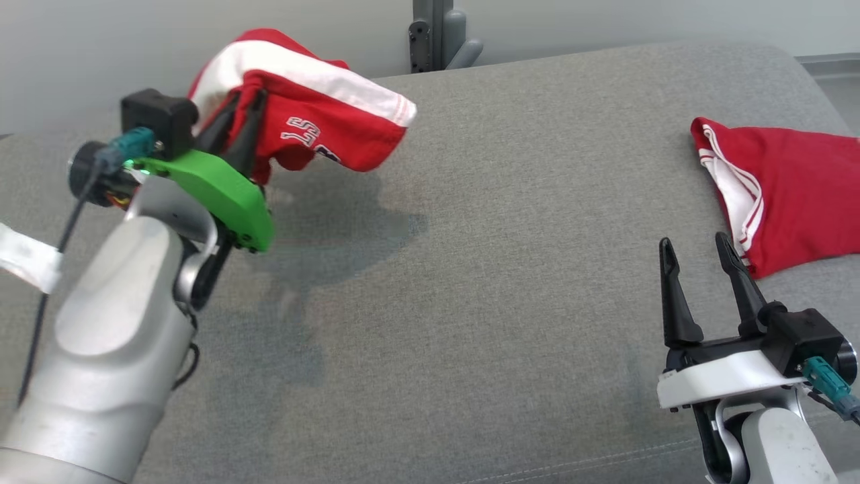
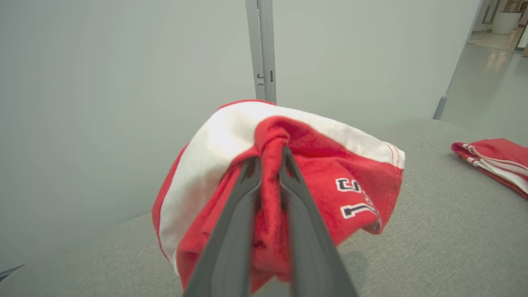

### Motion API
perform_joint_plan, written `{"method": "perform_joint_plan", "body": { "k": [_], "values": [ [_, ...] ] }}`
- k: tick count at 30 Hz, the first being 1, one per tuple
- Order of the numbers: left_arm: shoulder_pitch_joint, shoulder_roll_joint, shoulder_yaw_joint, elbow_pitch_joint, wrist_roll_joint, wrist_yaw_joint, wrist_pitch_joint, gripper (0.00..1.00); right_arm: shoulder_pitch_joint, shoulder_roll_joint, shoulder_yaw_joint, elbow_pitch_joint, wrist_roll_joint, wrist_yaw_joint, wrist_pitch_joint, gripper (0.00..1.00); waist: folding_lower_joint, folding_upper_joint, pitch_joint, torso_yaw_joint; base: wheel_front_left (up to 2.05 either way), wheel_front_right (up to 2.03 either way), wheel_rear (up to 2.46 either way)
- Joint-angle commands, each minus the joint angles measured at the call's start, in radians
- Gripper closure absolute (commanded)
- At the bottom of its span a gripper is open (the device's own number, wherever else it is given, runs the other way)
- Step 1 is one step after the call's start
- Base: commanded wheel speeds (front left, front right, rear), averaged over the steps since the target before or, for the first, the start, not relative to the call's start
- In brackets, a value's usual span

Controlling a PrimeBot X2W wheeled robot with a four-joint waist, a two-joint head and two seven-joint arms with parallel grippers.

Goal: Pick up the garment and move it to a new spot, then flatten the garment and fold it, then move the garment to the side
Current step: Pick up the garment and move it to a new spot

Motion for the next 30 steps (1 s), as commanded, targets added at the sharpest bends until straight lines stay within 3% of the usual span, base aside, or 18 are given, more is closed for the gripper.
{"method": "perform_joint_plan", "body": {
  "k": [1,3,7,11,17,23,25,26,27,30],
  "values": [
    [0.029,-0.025,-0.007,-0.005,0.001,0.019,-0.014,1.00,0.015,-0.001,-0.002,-0.001,0.005,-0.001,-0.006,0.00,0.0001,0.0093,-0.038,-0.041,0.00,0.00,0.00],
    [0.072,-0.100,-0.027,0.008,-0.008,0.050,-0.039,1.00,0.015,-0.001,0.007,-0.005,0.010,-0.001,-0.007,0.00,0.0001,0.0093,-0.033,-0.060,0.00,0.00,0.00],
    [0.112,-0.184,-0.059,0.074,0.017,0.098,-0.091,1.00,-0.005,-0.001,0.024,-0.008,0.021,-0.001,-0.007,0.00,0.0001,0.0093,-0.013,-0.096,0.00,0.00,0.00],
    [0.139,-0.251,-0.086,0.182,0.022,0.113,-0.135,1.00,-0.021,-0.001,0.044,-0.004,0.032,-0.001,-0.008,0.00,0.0001,0.0093,0.013,-0.136,0.00,0.00,0.00],
    [0.149,-0.304,-0.100,0.321,-0.007,0.113,-0.183,1.00,-0.038,-0.001,0.056,0.009,0.041,-0.001,-0.008,0.00,0.0001,0.0093,0.036,-0.185,0.00,0.00,0.00],
    [0.139,-0.315,-0.122,0.395,-0.028,0.111,-0.206,1.00,-0.046,-0.001,0.068,0.025,0.051,-0.001,-0.009,0.00,0.0001,0.0093,0.038,-0.208,0.00,0.00,0.00],
    [0.144,-0.318,-0.135,0.406,-0.043,0.107,-0.212,0.58,-0.049,-0.001,0.071,0.029,0.055,-0.001,-0.009,0.00,0.0001,0.0093,0.036,-0.212,0.00,0.00,0.00],
    [0.149,-0.318,-0.145,0.401,-0.053,0.104,-0.214,0.21,-0.050,-0.001,0.071,0.030,0.056,-0.001,-0.009,0.00,0.0001,0.0093,0.035,-0.213,0.00,0.00,0.00],
    [0.153,-0.319,-0.154,0.396,-0.064,0.105,-0.216,0.00,-0.050,-0.001,0.071,0.032,0.057,-0.001,-0.009,0.00,0.0001,0.0093,0.035,-0.212,0.00,0.00,0.00],
    [0.159,-0.317,-0.176,0.378,-0.088,0.113,-0.224,0.00,-0.044,-0.001,0.058,0.030,0.056,-0.001,-0.009,0.00,0.0001,0.0093,0.031,-0.199,0.00,0.00,0.00]
  ]
}}
